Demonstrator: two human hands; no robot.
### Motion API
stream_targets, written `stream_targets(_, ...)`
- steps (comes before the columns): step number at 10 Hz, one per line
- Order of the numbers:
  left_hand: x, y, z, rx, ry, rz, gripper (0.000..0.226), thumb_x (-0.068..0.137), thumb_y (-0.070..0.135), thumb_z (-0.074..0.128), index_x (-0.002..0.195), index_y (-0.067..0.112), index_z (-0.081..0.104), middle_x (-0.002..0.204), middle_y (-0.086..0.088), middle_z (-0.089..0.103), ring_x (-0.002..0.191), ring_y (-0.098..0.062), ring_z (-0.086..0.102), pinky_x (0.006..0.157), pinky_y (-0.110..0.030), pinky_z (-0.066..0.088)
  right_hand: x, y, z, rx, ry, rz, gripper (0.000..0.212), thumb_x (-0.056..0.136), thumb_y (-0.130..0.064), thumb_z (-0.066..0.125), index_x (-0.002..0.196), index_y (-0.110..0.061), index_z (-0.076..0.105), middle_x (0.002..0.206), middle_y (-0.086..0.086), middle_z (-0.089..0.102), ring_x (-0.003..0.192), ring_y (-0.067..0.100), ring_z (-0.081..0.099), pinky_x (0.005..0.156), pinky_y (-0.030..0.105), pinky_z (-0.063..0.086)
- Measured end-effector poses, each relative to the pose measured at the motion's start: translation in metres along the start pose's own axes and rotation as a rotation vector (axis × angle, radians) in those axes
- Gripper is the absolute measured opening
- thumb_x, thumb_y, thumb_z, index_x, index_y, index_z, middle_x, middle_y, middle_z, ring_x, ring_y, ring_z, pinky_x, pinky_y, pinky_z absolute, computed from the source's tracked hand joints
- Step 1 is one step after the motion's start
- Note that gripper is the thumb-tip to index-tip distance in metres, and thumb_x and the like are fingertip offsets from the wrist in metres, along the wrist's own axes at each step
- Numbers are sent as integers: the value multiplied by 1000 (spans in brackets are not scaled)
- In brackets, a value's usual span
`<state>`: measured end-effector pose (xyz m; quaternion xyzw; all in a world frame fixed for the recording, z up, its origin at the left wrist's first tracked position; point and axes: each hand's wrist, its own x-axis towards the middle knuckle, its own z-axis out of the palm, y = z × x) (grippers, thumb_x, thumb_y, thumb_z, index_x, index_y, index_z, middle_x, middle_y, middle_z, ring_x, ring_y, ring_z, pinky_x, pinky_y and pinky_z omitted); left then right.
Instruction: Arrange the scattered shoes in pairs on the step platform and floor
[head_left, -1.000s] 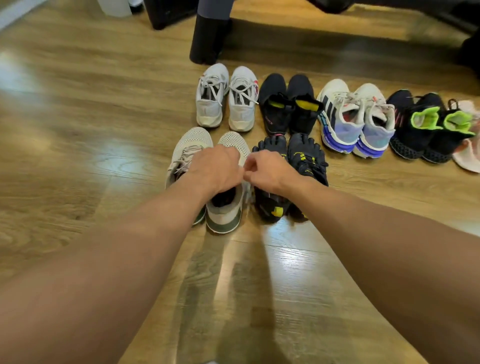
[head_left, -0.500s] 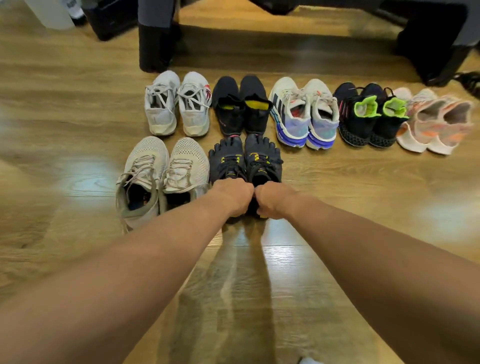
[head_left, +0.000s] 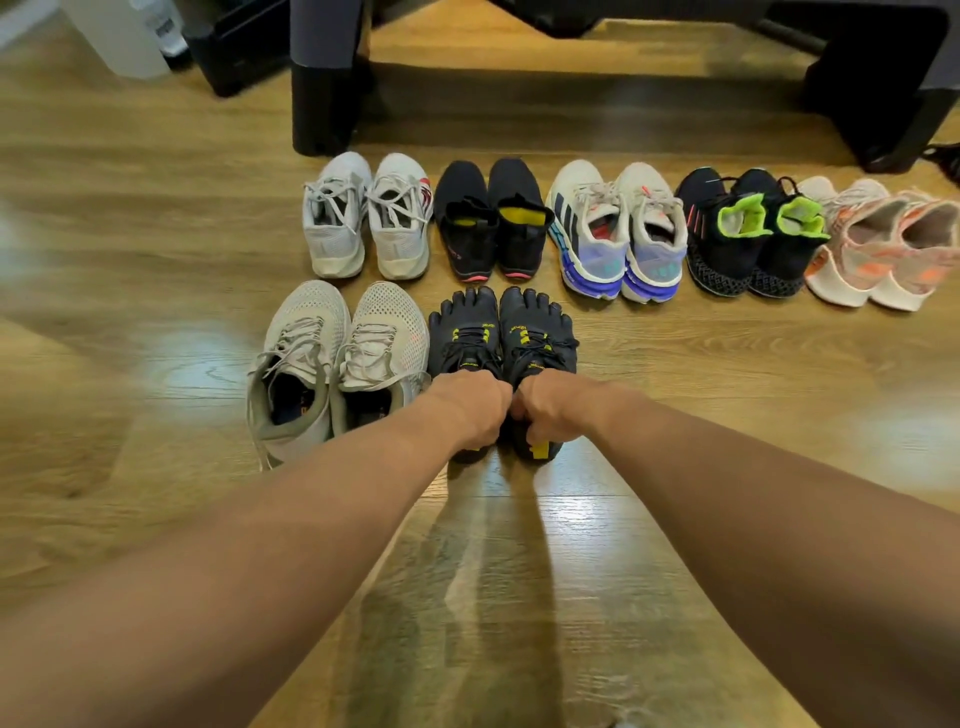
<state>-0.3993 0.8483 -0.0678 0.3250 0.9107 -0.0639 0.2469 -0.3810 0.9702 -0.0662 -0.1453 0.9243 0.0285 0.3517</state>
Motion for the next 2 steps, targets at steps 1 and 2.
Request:
stream_targets(1,0,0,3,-18,-40,-5,30,90,24,56,119,18,56,116,-9,58,106,-32,57,73,-37,44,3,-3,2,38,-27,21,24,85,-21,61,107,-11,65,103,9,64,88,26,55,66,27,39)
stream_targets(2,3,-5,-9,-199,-138,-15,26,89,25,56,110,10,60,105,-11,64,92,-29,65,77,-36,53,4,-2,-13,164,-26,98,15,83,-23,62,94,-13,64,82,5,62,72,24,59,59,24,43)
